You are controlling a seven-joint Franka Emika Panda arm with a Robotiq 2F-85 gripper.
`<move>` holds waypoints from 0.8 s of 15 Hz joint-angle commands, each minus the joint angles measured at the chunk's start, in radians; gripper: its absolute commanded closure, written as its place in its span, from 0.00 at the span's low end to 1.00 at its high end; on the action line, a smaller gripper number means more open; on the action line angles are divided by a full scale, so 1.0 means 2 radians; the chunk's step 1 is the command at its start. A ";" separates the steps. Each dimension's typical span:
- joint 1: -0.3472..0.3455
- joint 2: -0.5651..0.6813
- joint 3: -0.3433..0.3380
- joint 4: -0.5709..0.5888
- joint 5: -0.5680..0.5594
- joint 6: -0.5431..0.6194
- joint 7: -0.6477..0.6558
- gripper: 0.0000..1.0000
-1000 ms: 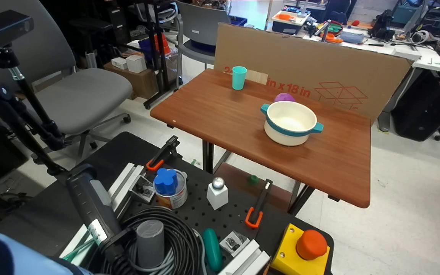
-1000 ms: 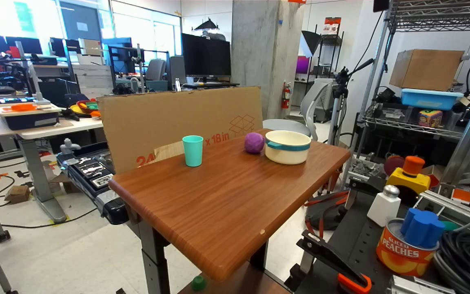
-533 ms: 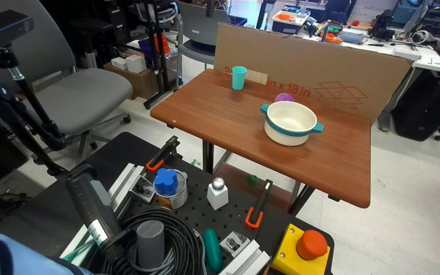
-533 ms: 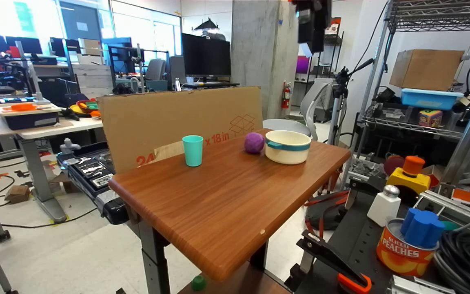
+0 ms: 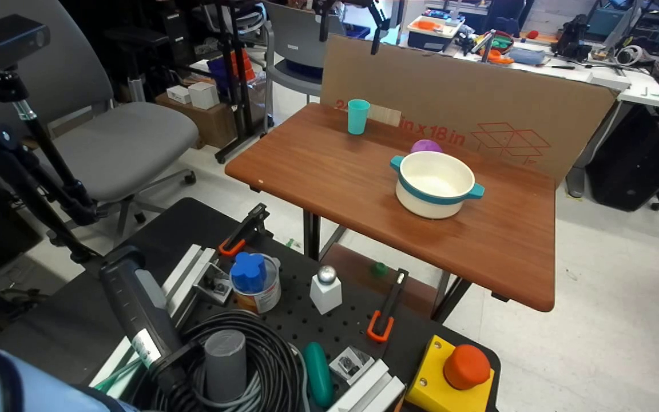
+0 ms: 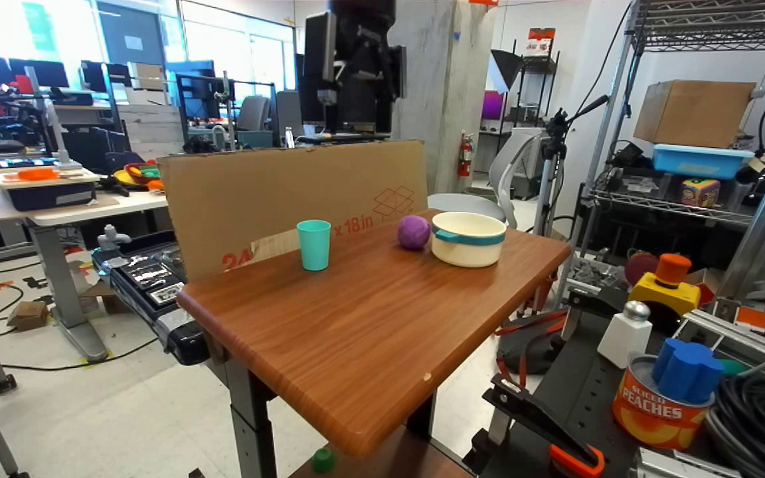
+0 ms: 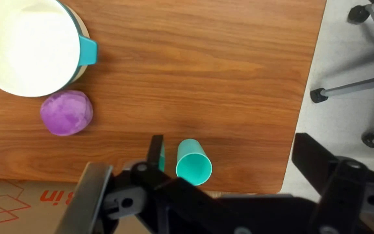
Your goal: Pick up the cup and put it in the pot
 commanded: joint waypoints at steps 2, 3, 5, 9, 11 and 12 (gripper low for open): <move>0.008 0.099 -0.006 0.109 -0.019 -0.011 0.043 0.00; 0.010 0.118 -0.009 0.127 -0.023 -0.015 0.052 0.00; 0.012 0.153 -0.014 0.163 -0.029 -0.025 0.067 0.00; 0.013 0.208 -0.017 0.219 -0.026 -0.045 0.078 0.00; 0.013 0.228 -0.016 0.240 -0.024 -0.056 0.077 0.00; 0.014 0.237 -0.016 0.249 -0.024 -0.062 0.076 0.00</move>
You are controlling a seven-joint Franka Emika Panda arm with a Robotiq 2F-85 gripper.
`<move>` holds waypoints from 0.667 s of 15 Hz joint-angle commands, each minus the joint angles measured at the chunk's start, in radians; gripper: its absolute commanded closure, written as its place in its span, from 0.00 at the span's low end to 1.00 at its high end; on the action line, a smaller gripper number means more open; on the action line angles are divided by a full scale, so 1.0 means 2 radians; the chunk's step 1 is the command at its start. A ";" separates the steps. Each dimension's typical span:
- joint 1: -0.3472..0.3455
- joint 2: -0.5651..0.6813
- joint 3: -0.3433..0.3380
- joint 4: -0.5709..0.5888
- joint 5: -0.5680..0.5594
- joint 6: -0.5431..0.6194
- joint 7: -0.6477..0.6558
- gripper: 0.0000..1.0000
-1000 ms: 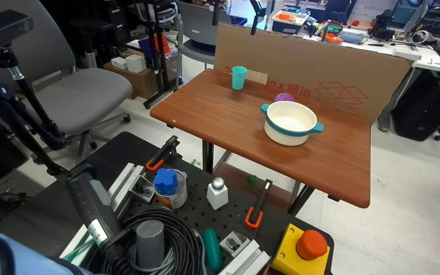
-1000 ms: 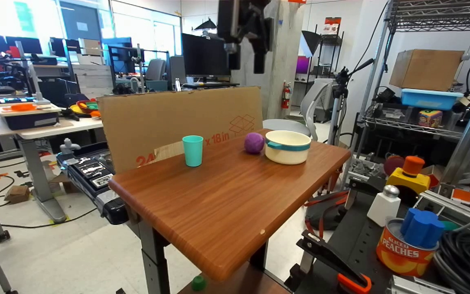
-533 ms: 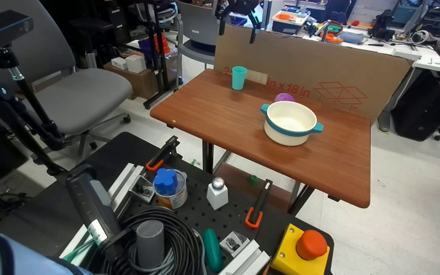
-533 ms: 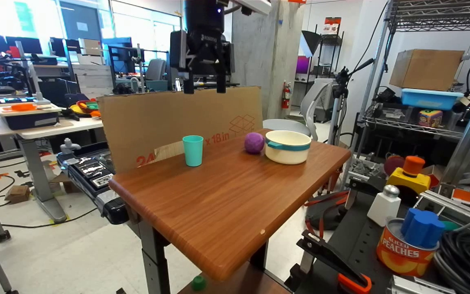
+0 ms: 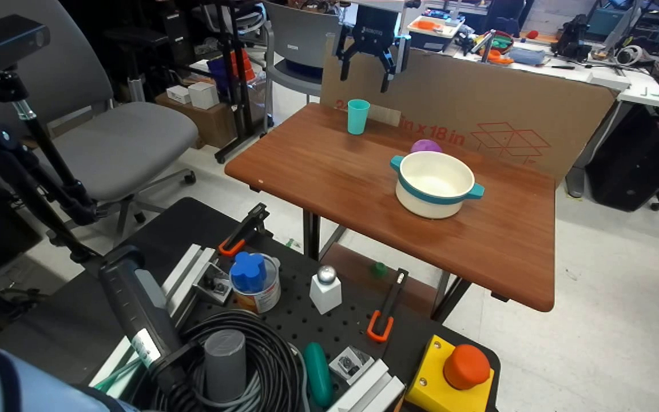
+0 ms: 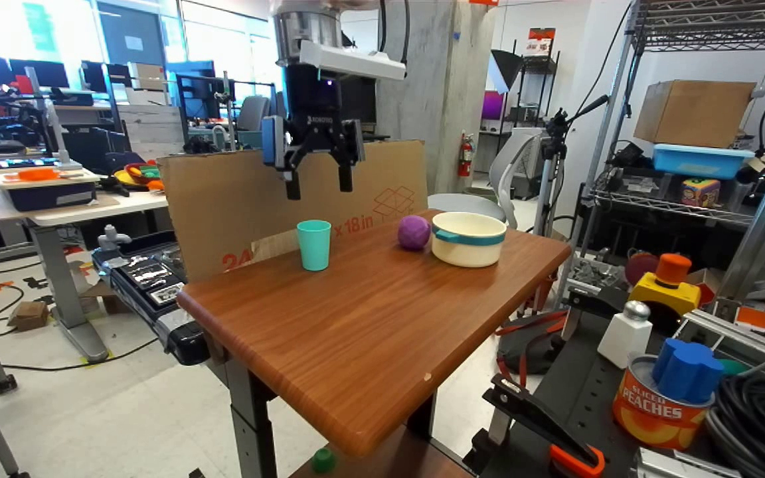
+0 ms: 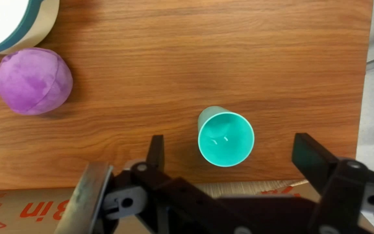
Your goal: Pick up the cup and put it in the pot
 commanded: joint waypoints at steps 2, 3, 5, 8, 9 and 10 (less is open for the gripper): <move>0.010 0.052 -0.006 0.071 0.000 -0.045 0.008 0.00; 0.011 0.061 -0.006 0.081 0.000 -0.051 0.008 0.00; 0.013 0.077 -0.006 0.098 0.000 -0.062 0.009 0.00; 0.014 0.098 -0.007 0.122 0.000 -0.073 0.010 0.00; 0.015 0.105 -0.007 0.130 0.000 -0.078 0.010 0.00; 0.016 0.111 -0.007 0.136 0.000 -0.081 0.010 0.18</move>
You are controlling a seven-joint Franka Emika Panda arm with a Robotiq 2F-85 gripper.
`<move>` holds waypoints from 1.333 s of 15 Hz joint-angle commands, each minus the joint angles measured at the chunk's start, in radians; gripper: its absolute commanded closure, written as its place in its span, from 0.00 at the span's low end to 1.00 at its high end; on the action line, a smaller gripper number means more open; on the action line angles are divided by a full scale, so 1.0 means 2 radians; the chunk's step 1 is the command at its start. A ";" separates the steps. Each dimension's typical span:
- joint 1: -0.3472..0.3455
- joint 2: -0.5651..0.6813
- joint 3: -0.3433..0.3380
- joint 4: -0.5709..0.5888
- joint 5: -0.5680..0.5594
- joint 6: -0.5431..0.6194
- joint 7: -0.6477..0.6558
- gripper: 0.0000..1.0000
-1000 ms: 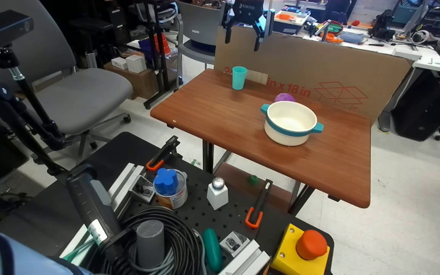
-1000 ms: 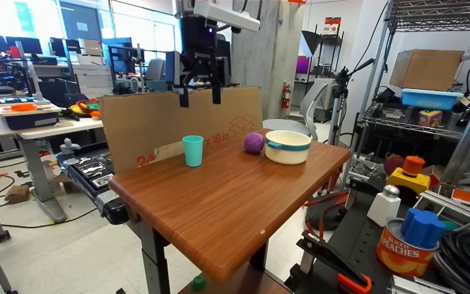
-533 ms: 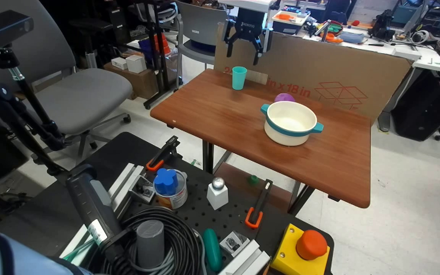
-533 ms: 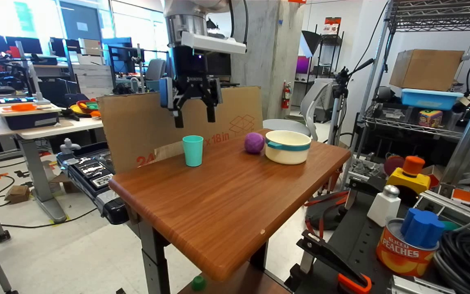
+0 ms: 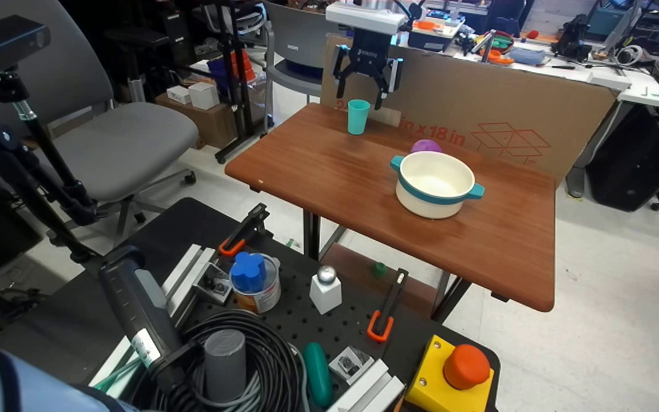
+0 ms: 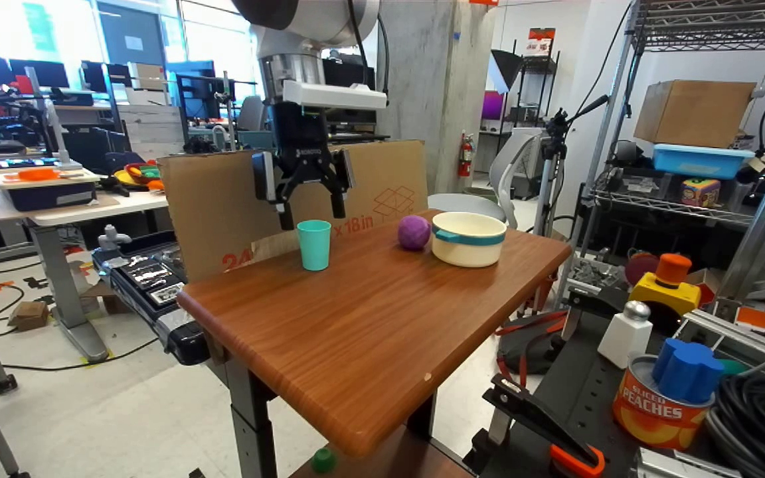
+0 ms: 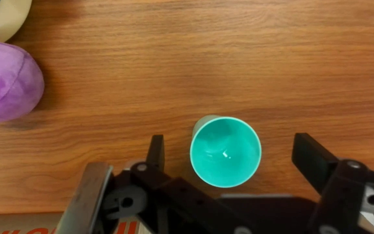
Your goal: Pick up the cup and put it in the pot
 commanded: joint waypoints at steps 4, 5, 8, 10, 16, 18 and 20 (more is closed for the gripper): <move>0.014 0.041 -0.007 0.059 -0.003 -0.028 0.007 0.51; 0.016 0.041 -0.008 0.061 -0.003 -0.029 0.008 0.58; 0.021 0.026 -0.012 0.049 -0.009 -0.025 0.013 0.78; 0.022 -0.005 -0.013 0.015 -0.015 -0.013 0.008 0.80; -0.015 -0.140 -0.010 -0.118 0.014 -0.016 0.002 0.84; -0.035 -0.181 -0.015 -0.157 0.030 -0.023 -0.003 0.84; -0.055 -0.209 -0.021 -0.182 0.045 -0.034 -0.008 0.84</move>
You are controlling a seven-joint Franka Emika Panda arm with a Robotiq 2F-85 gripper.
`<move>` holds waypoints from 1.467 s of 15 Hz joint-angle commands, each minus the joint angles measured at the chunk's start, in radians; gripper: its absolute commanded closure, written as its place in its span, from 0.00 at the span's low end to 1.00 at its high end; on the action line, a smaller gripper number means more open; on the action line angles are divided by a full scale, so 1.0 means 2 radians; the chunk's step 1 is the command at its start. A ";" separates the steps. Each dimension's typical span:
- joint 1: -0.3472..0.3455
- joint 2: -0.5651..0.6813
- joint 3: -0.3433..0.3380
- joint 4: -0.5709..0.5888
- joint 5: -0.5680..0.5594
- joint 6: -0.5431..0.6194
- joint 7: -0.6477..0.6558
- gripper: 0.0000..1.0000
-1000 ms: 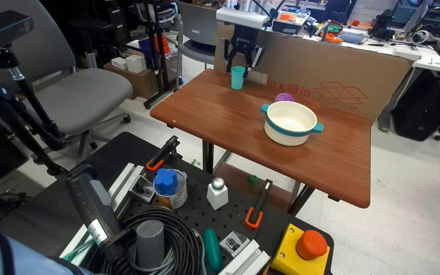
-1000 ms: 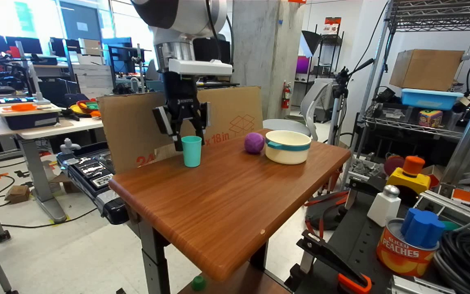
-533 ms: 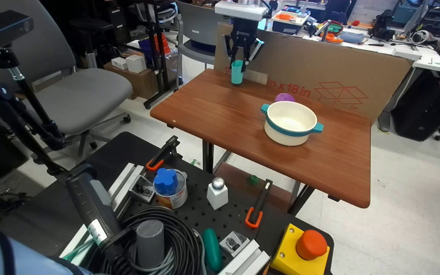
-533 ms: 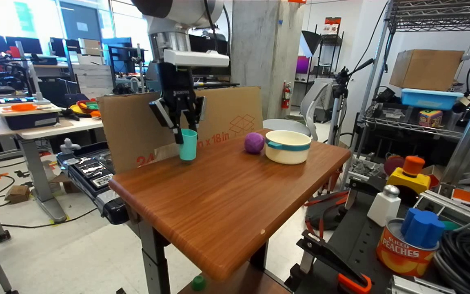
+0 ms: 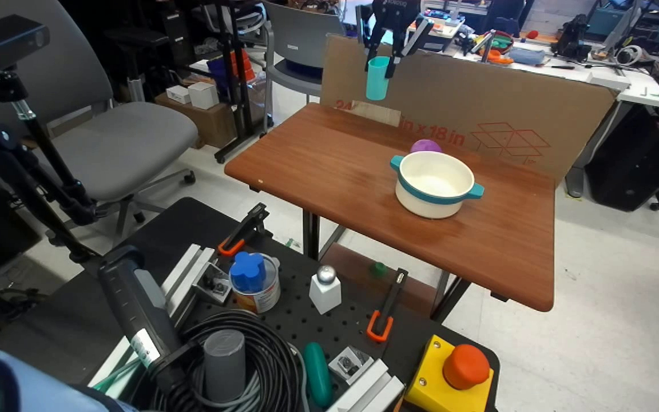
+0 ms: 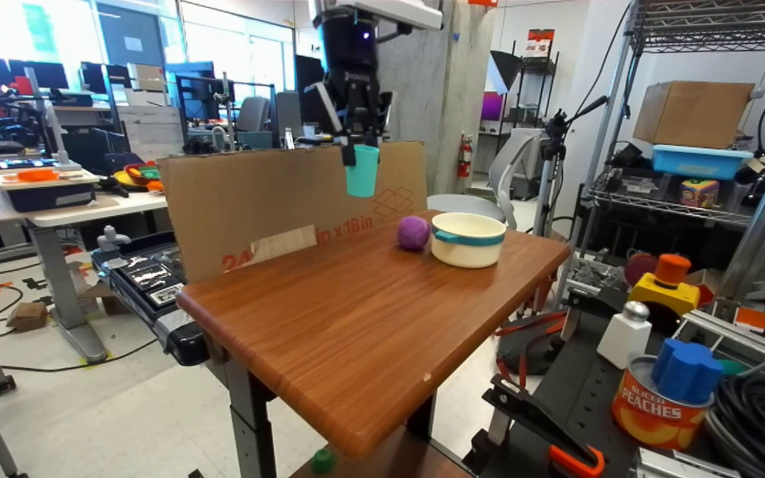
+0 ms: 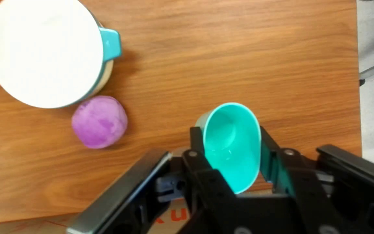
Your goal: Pick up the cup and put it in the pot
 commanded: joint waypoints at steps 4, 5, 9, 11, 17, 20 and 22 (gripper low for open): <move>-0.057 -0.078 -0.024 -0.087 0.047 -0.024 -0.012 0.84; -0.063 -0.075 -0.028 -0.086 0.050 -0.030 -0.011 0.84; -0.076 -0.051 -0.044 -0.080 0.049 -0.032 0.006 0.84; -0.080 -0.040 -0.050 -0.078 0.048 -0.033 0.017 0.84; -0.082 0.000 -0.064 -0.064 0.043 -0.033 0.054 0.84; -0.082 0.021 -0.068 -0.051 0.042 -0.031 0.068 0.84; -0.081 0.033 -0.070 -0.044 0.041 -0.032 0.077 0.84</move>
